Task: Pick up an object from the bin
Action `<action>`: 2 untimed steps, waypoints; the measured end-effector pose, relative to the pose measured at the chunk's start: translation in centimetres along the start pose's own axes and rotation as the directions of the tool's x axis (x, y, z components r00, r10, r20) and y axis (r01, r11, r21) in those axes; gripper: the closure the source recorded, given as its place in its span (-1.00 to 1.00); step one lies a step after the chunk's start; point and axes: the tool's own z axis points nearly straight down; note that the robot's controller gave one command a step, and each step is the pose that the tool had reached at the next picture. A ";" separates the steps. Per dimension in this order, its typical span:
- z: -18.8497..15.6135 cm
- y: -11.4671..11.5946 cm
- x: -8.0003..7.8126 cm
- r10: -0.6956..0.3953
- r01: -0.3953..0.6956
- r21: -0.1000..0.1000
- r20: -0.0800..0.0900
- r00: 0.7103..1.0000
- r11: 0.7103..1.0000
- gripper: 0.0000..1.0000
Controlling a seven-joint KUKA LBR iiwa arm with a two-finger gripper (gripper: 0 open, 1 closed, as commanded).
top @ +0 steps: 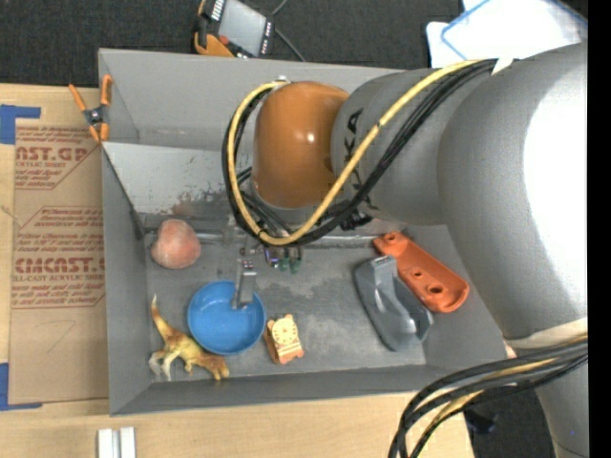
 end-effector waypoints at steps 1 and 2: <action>0.0 0.0 0.0 0.000 0.000 0.000 0.000 1.000 1.000 -1.00; 5.6 1.4 3.1 -0.132 0.132 0.000 -0.004 0.991 0.991 -1.00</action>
Offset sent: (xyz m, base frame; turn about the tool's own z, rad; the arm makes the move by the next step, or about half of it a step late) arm -0.0294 0.0137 -0.0536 -0.1317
